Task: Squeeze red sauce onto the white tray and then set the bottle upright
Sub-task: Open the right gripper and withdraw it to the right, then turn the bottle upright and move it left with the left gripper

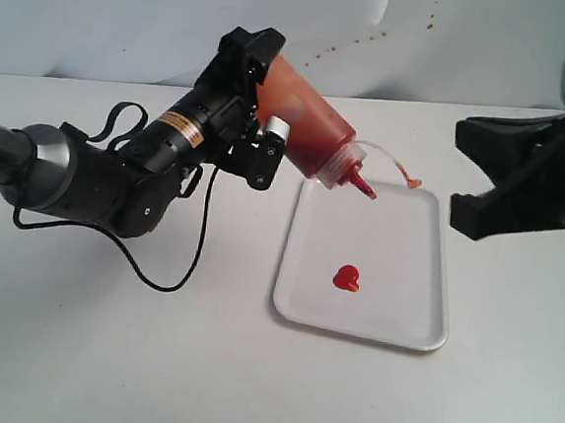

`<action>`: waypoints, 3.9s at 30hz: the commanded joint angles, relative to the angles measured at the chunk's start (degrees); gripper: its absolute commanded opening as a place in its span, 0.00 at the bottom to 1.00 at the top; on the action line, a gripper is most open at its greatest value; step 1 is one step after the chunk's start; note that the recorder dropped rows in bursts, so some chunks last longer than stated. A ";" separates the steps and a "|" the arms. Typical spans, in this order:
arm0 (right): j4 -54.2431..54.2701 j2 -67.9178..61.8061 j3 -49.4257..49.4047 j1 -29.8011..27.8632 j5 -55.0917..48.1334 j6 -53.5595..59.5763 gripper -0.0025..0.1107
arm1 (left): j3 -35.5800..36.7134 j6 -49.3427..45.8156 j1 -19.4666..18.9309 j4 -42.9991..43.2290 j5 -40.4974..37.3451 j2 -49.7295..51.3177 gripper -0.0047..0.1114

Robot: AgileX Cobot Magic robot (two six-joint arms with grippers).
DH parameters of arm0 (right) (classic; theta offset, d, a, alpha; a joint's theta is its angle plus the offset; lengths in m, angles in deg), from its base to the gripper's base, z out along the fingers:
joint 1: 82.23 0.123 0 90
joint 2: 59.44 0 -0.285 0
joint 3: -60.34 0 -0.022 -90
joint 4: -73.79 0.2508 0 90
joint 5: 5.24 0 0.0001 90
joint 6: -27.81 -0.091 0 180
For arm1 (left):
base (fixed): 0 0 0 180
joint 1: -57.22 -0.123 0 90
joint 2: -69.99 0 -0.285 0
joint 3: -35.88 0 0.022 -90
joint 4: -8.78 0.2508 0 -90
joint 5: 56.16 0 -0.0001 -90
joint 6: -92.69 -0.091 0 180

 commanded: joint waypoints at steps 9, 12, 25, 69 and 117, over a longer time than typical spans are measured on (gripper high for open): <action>7.36 15.47 -8.84 0.00 -5.66 0.08 0.02 | 9.93 36.75 0.14 -6.89 10.42 -0.80 0.04; 7.36 17.57 -10.67 0.00 -5.80 0.08 0.02 | 12.94 49.74 0.14 -6.78 11.97 -0.80 0.04; 9.28 18.80 -11.43 0.00 -9.56 -0.06 0.02 | 23.48 93.11 -3.45 0.14 12.54 -3.94 0.04; 7.32 18.80 -14.42 0.00 -3.12 0.33 0.02 | 28.19 128.86 -35.20 64.87 12.54 -11.63 0.04; 9.46 18.80 -14.42 0.00 -2.59 -0.11 0.02 | 28.06 123.15 -35.20 86.29 12.54 -0.60 0.04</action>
